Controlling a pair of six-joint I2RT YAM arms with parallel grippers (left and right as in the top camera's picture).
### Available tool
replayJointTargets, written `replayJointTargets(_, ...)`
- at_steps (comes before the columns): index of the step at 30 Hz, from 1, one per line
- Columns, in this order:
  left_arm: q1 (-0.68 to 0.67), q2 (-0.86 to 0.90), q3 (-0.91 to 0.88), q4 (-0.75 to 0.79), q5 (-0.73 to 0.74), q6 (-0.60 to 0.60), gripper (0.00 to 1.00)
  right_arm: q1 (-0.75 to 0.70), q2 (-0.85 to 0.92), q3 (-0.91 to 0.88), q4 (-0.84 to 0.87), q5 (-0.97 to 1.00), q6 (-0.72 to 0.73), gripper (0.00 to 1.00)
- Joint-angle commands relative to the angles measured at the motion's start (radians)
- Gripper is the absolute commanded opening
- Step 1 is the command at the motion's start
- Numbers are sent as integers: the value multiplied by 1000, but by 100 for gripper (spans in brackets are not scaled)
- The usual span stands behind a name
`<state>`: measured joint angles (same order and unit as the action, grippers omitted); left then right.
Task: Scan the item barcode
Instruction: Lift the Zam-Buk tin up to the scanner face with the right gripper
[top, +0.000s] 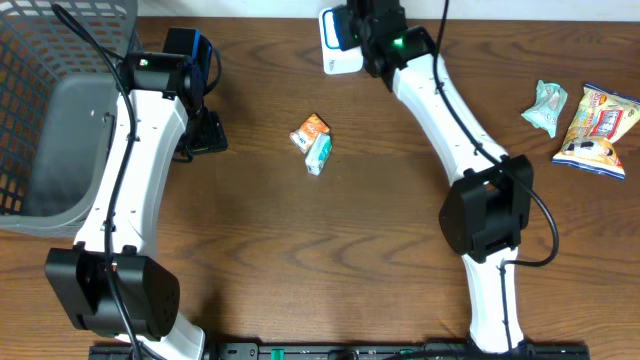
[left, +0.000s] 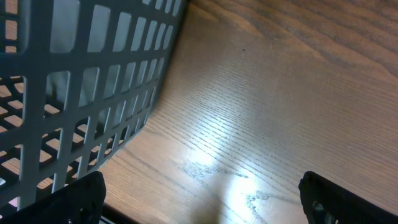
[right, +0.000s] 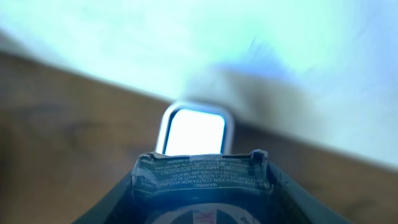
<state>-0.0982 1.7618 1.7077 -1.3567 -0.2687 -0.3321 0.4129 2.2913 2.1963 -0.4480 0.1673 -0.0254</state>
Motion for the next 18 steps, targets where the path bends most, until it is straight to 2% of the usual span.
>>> replayJointTargets(1, 3, -1, -4, -3, -20, 13, 98, 25, 14, 16, 94, 235, -194, 34)
replayJointTargets(10, 3, -1, -4, -3, -20, 13, 98, 78, 118, 16, 237, 365, -544, 35)
replayJointTargets(13, 3, -2, -4, -3, -20, 13, 98, 106, 171, 16, 336, 464, -675, 35)
replayJointTargets(18, 3, -1, -4, -3, -20, 13, 98, 158, 240, 16, 454, 525, -908, 35)
